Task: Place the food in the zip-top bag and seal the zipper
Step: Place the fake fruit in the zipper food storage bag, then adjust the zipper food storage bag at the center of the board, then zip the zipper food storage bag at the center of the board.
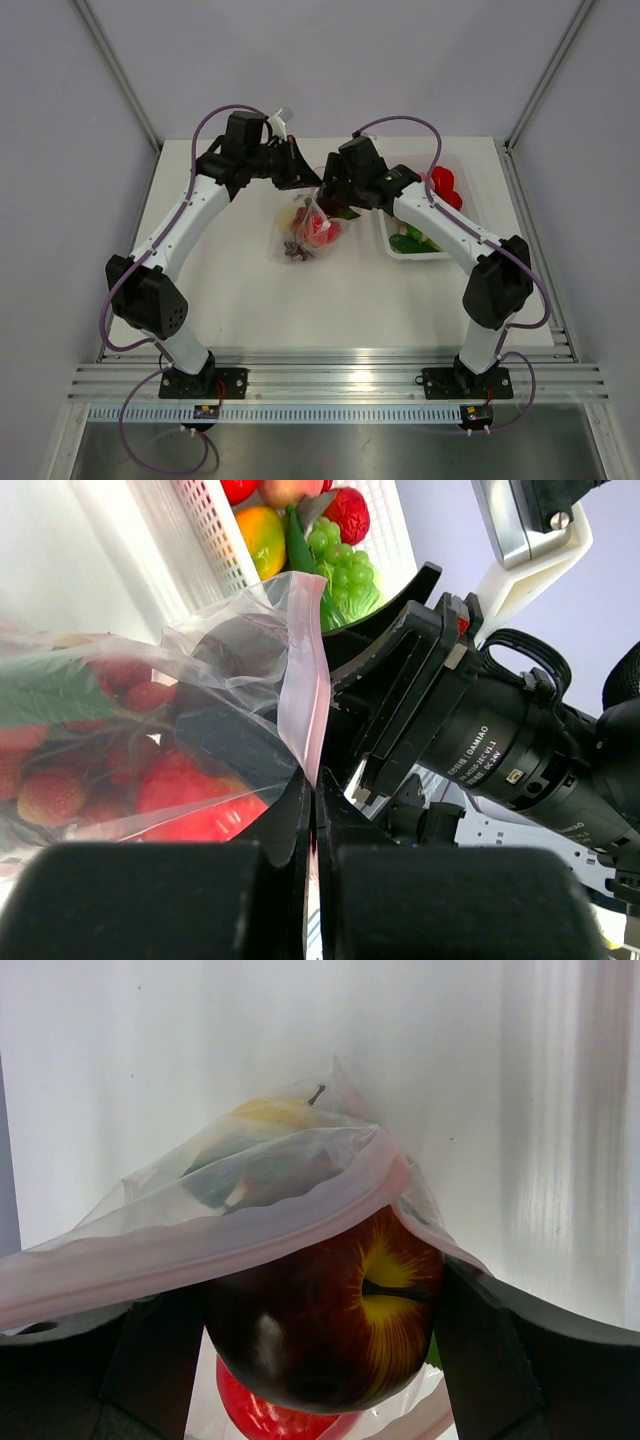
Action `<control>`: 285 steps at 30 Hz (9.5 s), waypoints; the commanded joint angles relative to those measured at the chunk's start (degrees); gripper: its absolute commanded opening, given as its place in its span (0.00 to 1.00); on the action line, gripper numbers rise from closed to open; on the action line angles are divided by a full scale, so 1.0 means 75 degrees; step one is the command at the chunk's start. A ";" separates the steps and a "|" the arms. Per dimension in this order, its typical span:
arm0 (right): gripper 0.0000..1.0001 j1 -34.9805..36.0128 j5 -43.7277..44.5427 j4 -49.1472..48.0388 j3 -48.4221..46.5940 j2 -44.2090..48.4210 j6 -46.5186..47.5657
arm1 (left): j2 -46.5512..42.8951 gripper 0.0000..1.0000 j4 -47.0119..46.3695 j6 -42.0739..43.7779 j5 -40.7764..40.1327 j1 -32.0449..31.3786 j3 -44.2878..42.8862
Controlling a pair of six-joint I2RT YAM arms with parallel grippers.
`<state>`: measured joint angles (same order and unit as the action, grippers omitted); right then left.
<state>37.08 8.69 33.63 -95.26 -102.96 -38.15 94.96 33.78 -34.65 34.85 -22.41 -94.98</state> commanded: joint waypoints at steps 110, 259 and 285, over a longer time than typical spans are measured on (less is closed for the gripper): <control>0.00 -0.0983 -0.1441 0.0813 -0.0811 0.1763 0.0985 | -0.0930 0.00 -0.0190 -0.0324 0.0205 0.0188 -0.0287; 0.52 -0.0761 -0.4604 -0.7425 0.5847 0.3744 0.4361 | -0.2524 0.00 0.0289 -0.1204 -0.4049 -0.0914 0.1801; 0.00 -0.0737 -0.5376 -0.6523 0.5132 0.4223 0.5040 | -0.1984 0.86 0.1300 0.5297 -0.1116 -0.1581 -0.1204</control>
<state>31.18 -28.69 -15.00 -53.10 -74.91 -3.01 82.24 47.92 -10.20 13.23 -32.40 -106.94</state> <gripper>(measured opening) 0.010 0.901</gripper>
